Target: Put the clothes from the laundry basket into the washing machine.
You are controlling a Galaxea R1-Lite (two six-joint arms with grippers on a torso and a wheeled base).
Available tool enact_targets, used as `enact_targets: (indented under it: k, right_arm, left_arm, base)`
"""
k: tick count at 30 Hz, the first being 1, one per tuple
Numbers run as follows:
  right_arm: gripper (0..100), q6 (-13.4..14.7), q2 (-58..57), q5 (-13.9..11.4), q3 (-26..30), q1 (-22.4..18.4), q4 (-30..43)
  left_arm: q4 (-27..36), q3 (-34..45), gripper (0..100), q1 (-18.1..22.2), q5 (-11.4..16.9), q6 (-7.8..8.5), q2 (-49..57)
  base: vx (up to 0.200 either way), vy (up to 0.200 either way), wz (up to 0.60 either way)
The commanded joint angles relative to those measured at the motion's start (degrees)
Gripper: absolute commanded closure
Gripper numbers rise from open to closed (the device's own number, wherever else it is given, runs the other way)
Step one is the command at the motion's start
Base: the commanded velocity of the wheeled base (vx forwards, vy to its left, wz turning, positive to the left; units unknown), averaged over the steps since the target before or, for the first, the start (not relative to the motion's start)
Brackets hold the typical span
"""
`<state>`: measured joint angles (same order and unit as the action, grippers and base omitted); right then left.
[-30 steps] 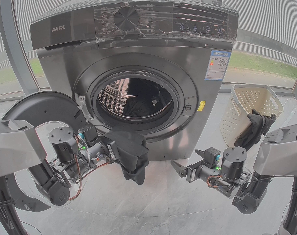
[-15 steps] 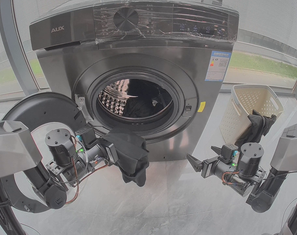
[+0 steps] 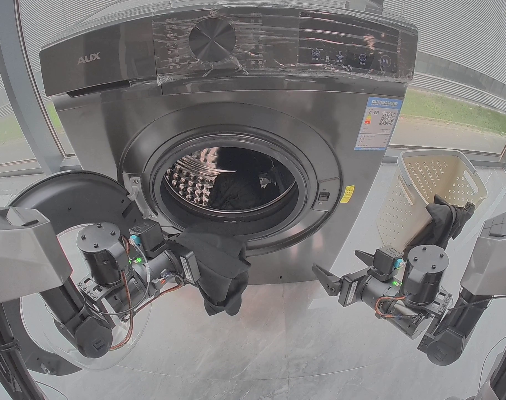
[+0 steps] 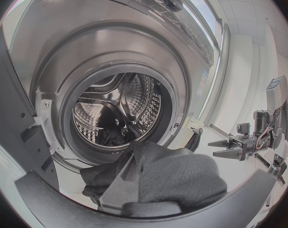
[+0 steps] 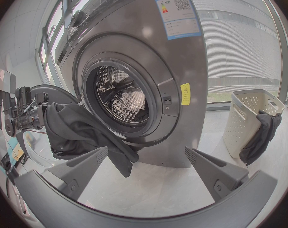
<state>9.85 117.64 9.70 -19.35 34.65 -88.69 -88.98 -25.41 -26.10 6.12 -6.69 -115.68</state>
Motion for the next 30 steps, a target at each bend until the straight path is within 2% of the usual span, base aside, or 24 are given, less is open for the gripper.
enact_targets:
  k: [1, 9, 15, 22, 26, 30]
  right_arm:
    - [0, 0.4, 0.9, 0.2, 0.2, 1.1, -0.1]
    - [0, 0.7, 1.5, 0.1, 0.3, 1.3, -0.1]
    - [0, 0.7, 1.5, 0.2, 0.2, 1.7, -0.1]
    - [0, 0.7, 1.5, 0.2, 0.3, 2.1, -0.1]
    - [0, 0.7, 1.5, 0.2, 0.3, 2.3, -0.1]
    - [0, 0.7, 1.5, 0.2, 0.3, 2.3, -0.1]
  left_arm:
    - [-0.1, -0.1, 100, 0.0, -0.1, 0.01, -0.4]
    - [-0.1, 0.2, 100, 0.1, -0.1, 0.10, -0.8]
    - [-0.1, -0.3, 100, 0.2, -0.1, 0.01, -1.3]
    - [-0.1, -0.6, 100, -0.4, -0.1, 0.28, -1.3]
    - [-0.1, -0.8, 100, -0.3, -0.1, 1.68, -1.4]
    - [-0.1, -0.6, 100, -0.1, -0.1, 2.21, -1.4]
  base:
    - [0.000, 0.000, 0.00]
    - [0.000, 0.000, 0.00]
    - [0.200, 0.000, 0.00]
    - [0.000, 0.000, 0.00]
    - [0.000, 0.000, 0.00]
    - [0.000, 0.000, 0.00]
